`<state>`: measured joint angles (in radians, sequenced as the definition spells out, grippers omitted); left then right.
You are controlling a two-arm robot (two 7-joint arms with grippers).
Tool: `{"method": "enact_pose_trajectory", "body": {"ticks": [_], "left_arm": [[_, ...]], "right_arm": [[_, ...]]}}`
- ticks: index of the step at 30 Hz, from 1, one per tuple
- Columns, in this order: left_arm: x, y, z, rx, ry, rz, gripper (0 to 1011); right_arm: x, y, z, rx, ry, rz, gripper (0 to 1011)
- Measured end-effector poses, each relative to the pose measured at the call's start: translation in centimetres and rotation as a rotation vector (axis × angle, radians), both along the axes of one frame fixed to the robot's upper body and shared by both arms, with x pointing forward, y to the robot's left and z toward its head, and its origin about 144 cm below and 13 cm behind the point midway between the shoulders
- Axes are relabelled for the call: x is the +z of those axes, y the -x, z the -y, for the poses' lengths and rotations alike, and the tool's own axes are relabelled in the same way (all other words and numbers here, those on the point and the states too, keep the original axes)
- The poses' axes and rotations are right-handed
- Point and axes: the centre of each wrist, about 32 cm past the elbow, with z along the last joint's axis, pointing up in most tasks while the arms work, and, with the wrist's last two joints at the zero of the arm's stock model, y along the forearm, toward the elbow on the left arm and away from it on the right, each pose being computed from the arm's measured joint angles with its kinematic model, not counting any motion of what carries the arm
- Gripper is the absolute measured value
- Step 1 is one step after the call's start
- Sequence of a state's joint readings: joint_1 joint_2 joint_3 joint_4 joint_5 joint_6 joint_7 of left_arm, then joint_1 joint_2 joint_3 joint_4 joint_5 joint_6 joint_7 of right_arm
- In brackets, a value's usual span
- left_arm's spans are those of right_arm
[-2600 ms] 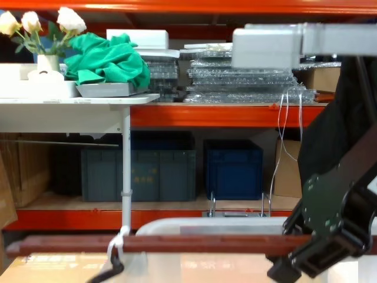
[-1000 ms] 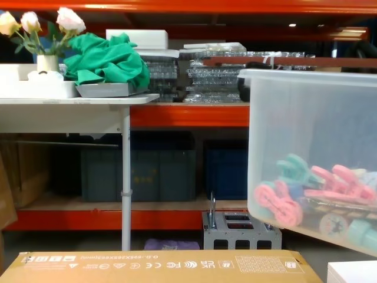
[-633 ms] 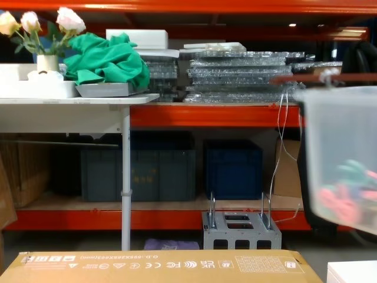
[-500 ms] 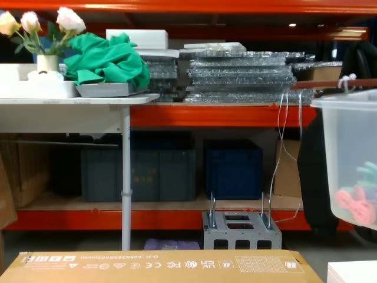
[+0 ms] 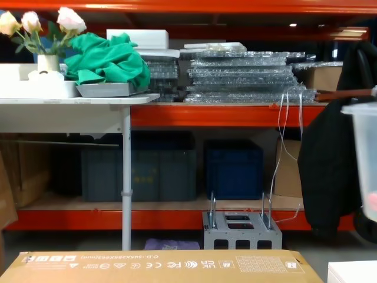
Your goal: Use one hand to grasp the basket and place it at the designated location.
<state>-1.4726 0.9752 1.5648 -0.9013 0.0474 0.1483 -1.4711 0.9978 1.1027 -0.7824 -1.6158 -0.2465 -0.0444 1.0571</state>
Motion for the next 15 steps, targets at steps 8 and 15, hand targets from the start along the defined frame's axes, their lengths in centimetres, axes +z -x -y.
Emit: {"method": "enact_pose_trajectory", "body": {"ticks": [8, 15], "left_arm": [[0.0, 0.0, 0.0, 0.0, 0.0, 0.0, 0], [0.0, 0.0, 0.0, 0.0, 0.0, 0.0, 0]], "right_arm": [[-0.6, 0.2, 1.6, -0.149, 0.02, -0.035, 240], [-0.9, 0.3, 2.0, -0.189, 0.023, -0.04, 241]]}}
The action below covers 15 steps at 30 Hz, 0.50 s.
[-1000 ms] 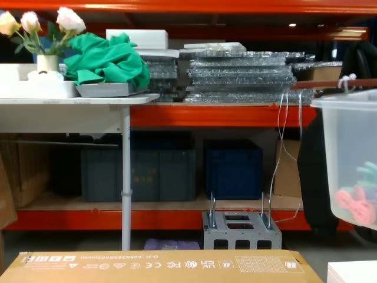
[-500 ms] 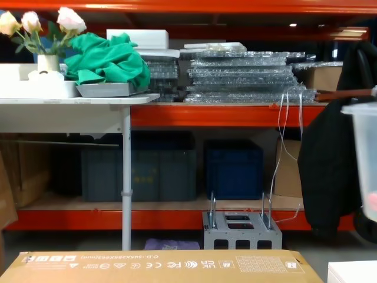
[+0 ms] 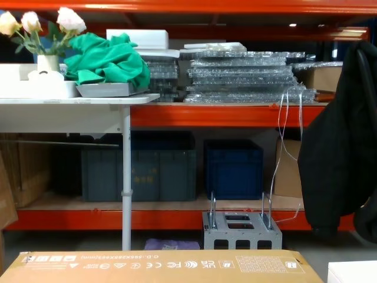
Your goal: Use one hand to grasp the basket and place it at the designated location.
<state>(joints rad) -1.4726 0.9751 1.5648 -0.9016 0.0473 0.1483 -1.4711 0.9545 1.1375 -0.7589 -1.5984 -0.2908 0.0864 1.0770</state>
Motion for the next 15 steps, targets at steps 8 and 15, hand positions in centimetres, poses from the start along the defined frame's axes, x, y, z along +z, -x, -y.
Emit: {"method": "enact_pose_trajectory", "body": {"ticks": [8, 15], "left_arm": [[0.0, 0.0, 0.0, 0.0, 0.0, 0.0, 0], [0.0, 0.0, 0.0, 0.0, 0.0, 0.0, 0]], "right_arm": [[-1.1, 0.5, 0.8, -0.091, -0.005, -0.032, 240], [-2.2, 0.9, 0.9, -0.158, -0.025, -0.078, 240]]}}
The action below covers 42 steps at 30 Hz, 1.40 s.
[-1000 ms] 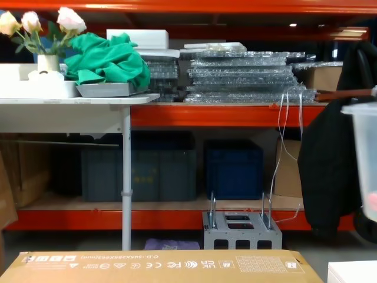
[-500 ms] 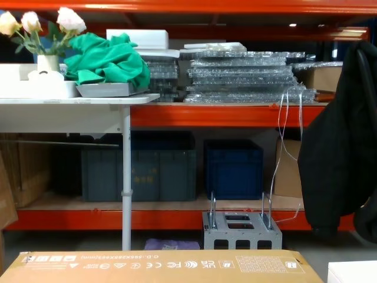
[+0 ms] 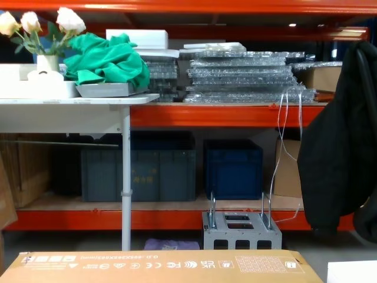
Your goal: Use one hand to grasp the basket and place it at the designated location.
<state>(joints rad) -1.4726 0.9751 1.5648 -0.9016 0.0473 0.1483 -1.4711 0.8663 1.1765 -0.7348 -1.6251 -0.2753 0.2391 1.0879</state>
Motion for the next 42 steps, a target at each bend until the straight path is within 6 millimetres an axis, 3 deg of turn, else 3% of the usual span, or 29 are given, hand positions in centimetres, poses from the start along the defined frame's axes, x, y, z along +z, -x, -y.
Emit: {"method": "enact_pose_trajectory", "body": {"ticks": [11, 32, 42], "left_arm": [[0.0, 0.0, 0.0, 0.0, 0.0, 0.0, 0], [0.0, 0.0, 0.0, 0.0, 0.0, 0.0, 0], [0.0, 0.0, 0.0, 0.0, 0.0, 0.0, 0]], "right_arm": [[-0.3, 0.1, 0.0, -0.01, -0.007, -0.013, 240], [-4.4, -2.0, 0.6, 0.017, -0.063, -0.158, 241], [-5.2, -2.8, 0.4, 0.023, -0.056, -0.197, 240]]}}
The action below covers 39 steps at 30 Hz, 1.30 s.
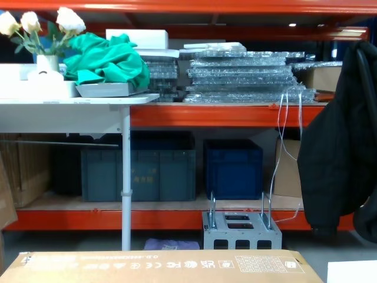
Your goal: Use one hand to grasp the basket and place it at the designated location.
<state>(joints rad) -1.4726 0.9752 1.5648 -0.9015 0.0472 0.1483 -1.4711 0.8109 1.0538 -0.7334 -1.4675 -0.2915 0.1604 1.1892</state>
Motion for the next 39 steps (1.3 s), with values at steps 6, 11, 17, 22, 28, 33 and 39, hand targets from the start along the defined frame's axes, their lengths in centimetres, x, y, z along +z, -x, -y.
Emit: {"method": "enact_pose_trajectory", "body": {"ticks": [6, 11, 17, 22, 28, 33, 39], "left_arm": [[0.0, 0.0, 0.0, 0.0, 0.0, 0.0, 0], [0.0, 0.0, 0.0, 0.0, 0.0, 0.0, 0], [0.0, 0.0, 0.0, 0.0, 0.0, 0.0, 0], [0.0, 0.0, 0.0, 0.0, 0.0, 0.0, 0], [0.0, 0.0, 0.0, 0.0, 0.0, 0.0, 0], [0.0, 0.0, 0.0, 0.0, 0.0, 0.0, 0], [0.0, 0.0, 0.0, 0.0, 0.0, 0.0, 0]], "right_arm": [[-0.3, -0.4, -0.2, 0.003, 0.016, -0.021, 240], [-0.3, -0.5, -0.2, 0.004, 0.02, -0.029, 245], [0.2, -0.3, 0.0, 0.006, 0.013, -0.016, 413], [0.6, -0.1, 0.1, 0.005, 0.006, -0.004, 576], [1.1, 0.1, 0.2, 0.008, 0.0, 0.01, 772], [1.5, 0.2, 0.3, 0.008, -0.007, 0.021, 897], [1.8, 0.3, 0.3, 0.007, -0.01, 0.028, 1001]]}}
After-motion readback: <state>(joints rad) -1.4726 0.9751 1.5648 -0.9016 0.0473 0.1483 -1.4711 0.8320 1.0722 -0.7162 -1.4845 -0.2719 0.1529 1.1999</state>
